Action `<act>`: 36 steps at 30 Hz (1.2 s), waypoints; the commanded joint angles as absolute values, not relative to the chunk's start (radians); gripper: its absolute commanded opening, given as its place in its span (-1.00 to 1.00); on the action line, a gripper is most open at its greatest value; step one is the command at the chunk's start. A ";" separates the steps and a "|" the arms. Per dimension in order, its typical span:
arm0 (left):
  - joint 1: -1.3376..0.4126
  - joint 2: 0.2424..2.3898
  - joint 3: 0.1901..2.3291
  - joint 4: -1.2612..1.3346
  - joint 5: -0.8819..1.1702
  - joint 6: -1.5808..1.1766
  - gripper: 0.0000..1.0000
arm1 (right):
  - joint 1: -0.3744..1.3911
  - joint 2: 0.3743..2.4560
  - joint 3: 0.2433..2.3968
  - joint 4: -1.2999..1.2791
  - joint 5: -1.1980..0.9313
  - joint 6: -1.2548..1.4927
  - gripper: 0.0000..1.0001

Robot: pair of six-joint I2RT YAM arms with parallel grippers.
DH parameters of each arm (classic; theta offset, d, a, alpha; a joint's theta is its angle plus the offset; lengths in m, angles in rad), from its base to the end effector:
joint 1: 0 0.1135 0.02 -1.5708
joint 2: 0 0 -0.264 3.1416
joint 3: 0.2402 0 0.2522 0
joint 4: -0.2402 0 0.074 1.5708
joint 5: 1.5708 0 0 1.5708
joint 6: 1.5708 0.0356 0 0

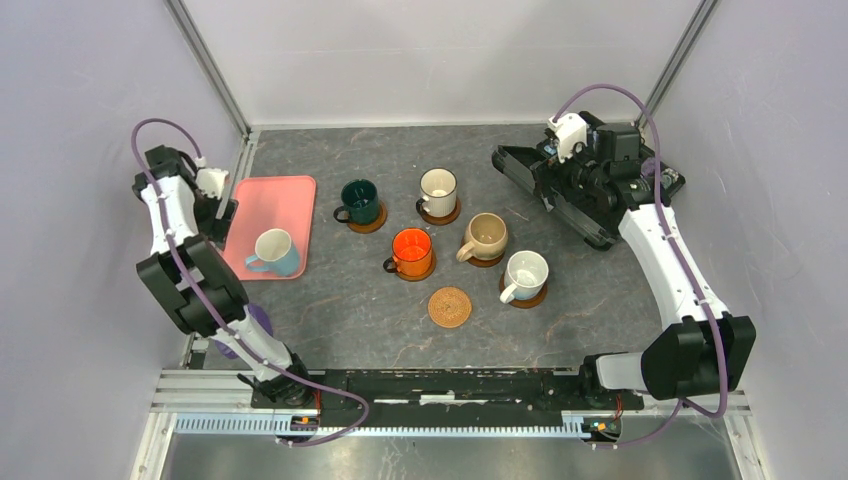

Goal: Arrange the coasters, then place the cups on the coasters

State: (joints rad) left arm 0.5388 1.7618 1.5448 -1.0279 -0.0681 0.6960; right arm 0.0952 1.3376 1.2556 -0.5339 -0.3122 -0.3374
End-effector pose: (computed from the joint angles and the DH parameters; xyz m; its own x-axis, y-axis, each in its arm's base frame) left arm 0.3054 0.1854 0.2748 -0.9642 0.1689 -0.2044 0.1142 0.9602 0.2547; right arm 0.2937 0.0390 0.3478 -0.4301 -0.3575 -0.8290 -0.5112 0.8533 -0.1028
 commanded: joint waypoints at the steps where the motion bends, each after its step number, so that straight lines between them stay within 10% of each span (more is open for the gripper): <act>1: 0.569 1.674 1.585 -1.113 0.031 0.919 0.87 | 0.090 1.318 1.287 -0.515 -0.380 -0.326 0.96; 12: 0.618 1.619 1.457 -1.416 0.186 1.400 0.76 | 0.092 1.393 1.384 -0.559 -0.461 -0.323 0.96; 36: 0.564 1.714 1.306 -1.116 0.427 1.390 0.38 | 0.092 1.415 1.443 -0.604 -0.428 -0.319 0.96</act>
